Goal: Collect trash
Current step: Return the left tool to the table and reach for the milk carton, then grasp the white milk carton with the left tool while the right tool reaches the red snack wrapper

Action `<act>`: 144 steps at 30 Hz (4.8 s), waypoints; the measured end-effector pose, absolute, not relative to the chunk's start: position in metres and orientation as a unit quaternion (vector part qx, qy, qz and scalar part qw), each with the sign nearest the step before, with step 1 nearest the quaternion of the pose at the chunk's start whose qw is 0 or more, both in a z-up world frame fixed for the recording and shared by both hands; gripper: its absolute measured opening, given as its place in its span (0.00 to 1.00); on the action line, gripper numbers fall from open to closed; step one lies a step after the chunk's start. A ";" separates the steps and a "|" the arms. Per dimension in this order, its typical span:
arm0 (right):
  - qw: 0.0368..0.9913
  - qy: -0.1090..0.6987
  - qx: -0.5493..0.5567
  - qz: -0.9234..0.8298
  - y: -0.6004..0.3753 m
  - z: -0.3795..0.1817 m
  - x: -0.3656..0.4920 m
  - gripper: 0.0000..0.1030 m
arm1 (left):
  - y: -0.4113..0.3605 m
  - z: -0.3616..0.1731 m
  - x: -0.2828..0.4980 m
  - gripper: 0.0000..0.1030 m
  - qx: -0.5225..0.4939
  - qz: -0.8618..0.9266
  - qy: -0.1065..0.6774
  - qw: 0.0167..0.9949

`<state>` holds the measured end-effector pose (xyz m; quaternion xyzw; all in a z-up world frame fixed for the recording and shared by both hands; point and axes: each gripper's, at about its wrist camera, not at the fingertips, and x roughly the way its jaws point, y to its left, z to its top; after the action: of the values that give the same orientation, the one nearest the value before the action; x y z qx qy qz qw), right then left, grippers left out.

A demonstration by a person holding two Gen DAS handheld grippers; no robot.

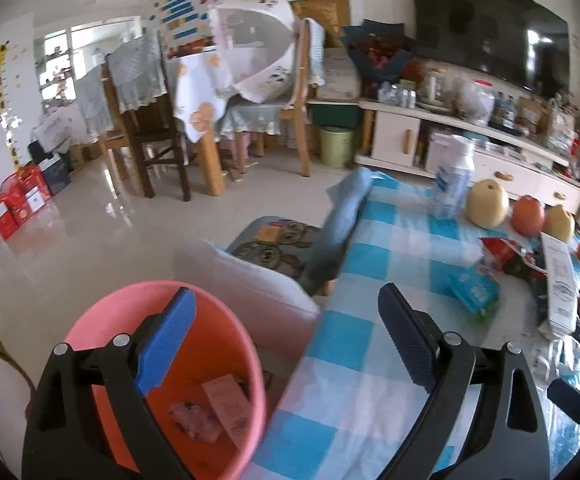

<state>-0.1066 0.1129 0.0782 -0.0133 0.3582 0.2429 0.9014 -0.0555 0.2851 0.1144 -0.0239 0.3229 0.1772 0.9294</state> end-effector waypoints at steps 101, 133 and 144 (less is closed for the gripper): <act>0.896 0.435 0.072 0.057 -0.162 0.012 0.042 0.91 | 0.057 0.055 0.034 0.90 0.077 -0.070 0.378 0.920; 0.899 0.426 0.029 0.098 -0.156 0.012 0.028 0.45 | 0.073 0.057 0.036 0.67 0.016 -0.088 0.372 0.924; 0.902 0.416 0.039 0.112 -0.154 0.026 0.003 0.25 | 0.087 0.070 0.007 0.67 -0.015 -0.109 0.365 0.924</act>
<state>0.0034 -0.1542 0.0260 0.0388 0.4163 0.1116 0.9015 0.0067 0.0874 0.0698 -0.0150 0.3653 -0.1091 0.9243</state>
